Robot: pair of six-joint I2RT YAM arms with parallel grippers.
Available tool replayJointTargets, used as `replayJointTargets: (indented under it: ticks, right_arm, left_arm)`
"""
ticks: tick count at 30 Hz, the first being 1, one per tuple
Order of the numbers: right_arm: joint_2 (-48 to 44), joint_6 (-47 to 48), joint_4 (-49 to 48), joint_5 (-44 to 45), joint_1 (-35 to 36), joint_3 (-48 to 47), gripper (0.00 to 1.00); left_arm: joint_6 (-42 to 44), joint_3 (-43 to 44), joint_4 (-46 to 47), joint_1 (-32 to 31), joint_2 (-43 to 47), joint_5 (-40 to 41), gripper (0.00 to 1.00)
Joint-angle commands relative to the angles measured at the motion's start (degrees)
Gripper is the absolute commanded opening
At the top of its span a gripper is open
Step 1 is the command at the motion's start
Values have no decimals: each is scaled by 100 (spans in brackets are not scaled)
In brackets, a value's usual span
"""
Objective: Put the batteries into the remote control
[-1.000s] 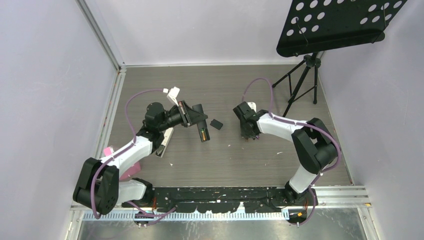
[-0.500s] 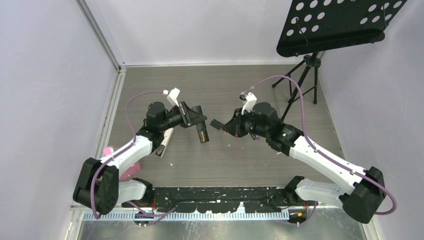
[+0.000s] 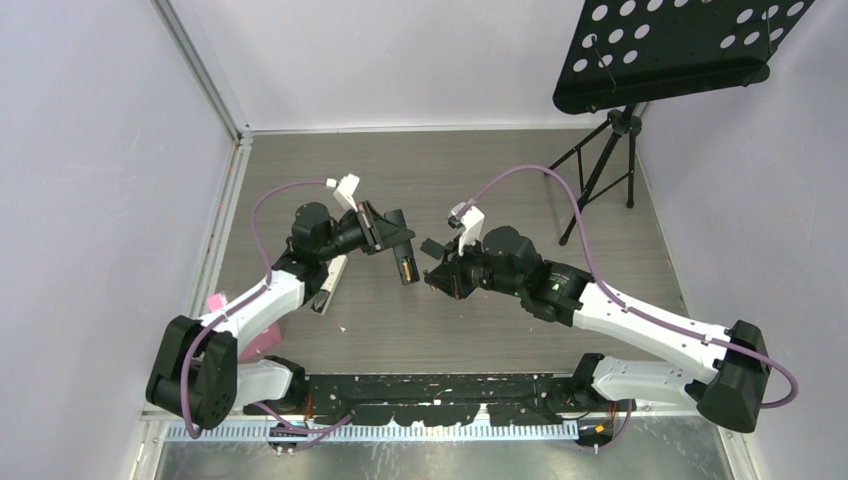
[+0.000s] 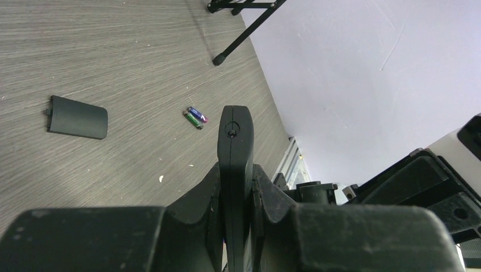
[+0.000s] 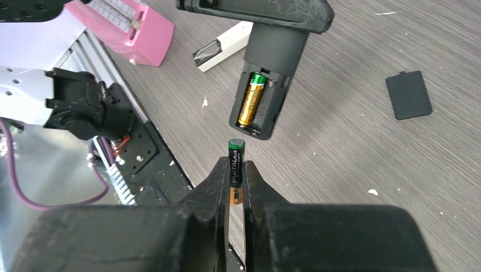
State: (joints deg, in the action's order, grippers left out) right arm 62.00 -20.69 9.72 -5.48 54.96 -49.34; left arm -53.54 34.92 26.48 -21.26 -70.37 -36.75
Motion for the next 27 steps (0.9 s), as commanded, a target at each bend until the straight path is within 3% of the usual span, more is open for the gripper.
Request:
replayJointTargets:
  ticks: [1,11,27]
  right_arm:
    - [110,169,-191,427,120,-313,5]
    - [766,-457,-30,1862,563,-827,5]
    - [1086,-405,423,2396,656,-1182,9]
  left_arm:
    - [-89,140,393,25,197,-139,6]
    - [-1042,-64,770,21,184,238,2]
    - [-1948,-61,1174,17,130,128,2]
